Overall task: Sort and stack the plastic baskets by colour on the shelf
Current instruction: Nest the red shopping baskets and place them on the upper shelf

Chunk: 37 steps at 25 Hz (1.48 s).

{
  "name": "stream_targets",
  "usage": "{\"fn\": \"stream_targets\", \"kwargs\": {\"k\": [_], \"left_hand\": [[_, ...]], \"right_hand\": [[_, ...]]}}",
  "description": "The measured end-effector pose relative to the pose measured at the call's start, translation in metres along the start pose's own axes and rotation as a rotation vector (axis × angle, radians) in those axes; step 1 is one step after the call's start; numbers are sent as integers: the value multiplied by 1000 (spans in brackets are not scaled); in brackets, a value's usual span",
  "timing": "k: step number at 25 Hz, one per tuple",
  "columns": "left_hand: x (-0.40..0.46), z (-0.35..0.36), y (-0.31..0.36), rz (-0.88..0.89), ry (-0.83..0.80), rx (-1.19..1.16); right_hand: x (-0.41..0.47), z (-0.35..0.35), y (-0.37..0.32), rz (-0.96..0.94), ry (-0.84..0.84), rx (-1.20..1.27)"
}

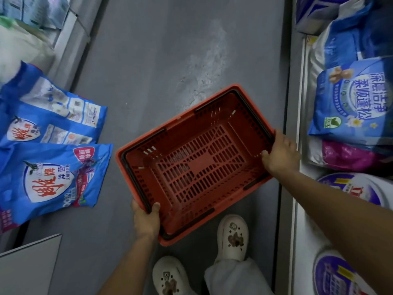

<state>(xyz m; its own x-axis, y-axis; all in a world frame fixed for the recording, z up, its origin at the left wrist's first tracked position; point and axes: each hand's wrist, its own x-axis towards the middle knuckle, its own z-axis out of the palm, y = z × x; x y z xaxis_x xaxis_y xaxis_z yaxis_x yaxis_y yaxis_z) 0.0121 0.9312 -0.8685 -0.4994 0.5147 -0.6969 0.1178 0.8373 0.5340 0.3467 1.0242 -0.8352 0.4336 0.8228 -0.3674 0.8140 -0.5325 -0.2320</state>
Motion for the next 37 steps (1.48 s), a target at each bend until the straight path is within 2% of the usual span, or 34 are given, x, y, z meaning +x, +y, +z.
{"fn": "stream_targets", "kwargs": {"k": [3,6,8,13,15,17,19,20,22,25,28,31,37], "left_hand": [[-5,7,-8,-52,42,-48],[4,-1,4,-29,86,-49],[22,-16,23,35,99,-42],[68,-53,52,262,191,132],[56,-51,37,201,304,131],[33,-32,22,-64,345,-39],[12,-7,20,-310,152,-383],[4,4,19,-370,18,-525],[-4,14,16,-411,-93,-619],[-1,-2,17,-326,-94,-644],[4,-16,38,-272,-106,-675],[-11,-36,74,-282,-130,-605],[-88,-91,119,-321,-306,-360]], "right_hand": [[21,-2,3,75,-62,100],[21,-9,1,106,-121,72],[10,-11,-1,91,-168,60],[-31,12,-13,204,-353,272],[-51,22,-22,248,-412,347],[-70,32,-29,300,-474,425],[-81,40,-31,312,-496,548],[-85,45,-29,297,-496,618],[-87,52,-25,276,-470,719],[-94,50,-25,252,-457,770],[-106,36,-35,227,-368,814],[-123,7,-52,253,-298,850],[-202,-84,-63,350,-241,915]]}}
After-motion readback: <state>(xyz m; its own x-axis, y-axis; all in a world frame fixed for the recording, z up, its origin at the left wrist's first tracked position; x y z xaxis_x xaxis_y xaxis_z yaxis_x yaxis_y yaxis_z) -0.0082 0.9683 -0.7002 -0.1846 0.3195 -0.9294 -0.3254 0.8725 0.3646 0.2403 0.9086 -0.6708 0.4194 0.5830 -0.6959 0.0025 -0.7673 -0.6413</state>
